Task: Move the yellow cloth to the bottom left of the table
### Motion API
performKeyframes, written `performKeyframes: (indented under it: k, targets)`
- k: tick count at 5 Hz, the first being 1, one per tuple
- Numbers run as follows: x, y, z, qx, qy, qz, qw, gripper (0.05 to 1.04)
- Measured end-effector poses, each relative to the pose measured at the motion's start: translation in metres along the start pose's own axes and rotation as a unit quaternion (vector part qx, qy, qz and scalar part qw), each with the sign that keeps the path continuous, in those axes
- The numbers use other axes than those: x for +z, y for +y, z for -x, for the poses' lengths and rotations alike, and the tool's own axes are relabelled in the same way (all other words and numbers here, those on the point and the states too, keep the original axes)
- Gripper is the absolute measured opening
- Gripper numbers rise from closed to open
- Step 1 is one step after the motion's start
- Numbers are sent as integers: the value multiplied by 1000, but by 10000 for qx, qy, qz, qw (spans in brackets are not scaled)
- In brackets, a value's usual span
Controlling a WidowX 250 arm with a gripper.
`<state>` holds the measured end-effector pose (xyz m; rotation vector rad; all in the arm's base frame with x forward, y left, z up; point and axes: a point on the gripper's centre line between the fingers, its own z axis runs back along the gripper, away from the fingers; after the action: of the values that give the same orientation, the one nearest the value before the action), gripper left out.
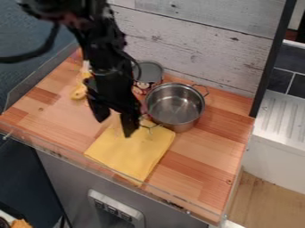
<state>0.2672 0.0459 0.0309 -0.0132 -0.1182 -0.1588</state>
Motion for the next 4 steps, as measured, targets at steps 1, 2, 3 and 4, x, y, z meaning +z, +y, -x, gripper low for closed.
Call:
performKeyframes:
  k: [1,2,3,4]
  targets:
    - [-12,-9,2,-107,117,-2,9999,1000]
    - [-28,-9,8,-64,262,-41,9996,1000]
    - [-36,-2,7,104,189,-78,9997,1000]
    - [-38,11,6,316,59,-124,9994,1000]
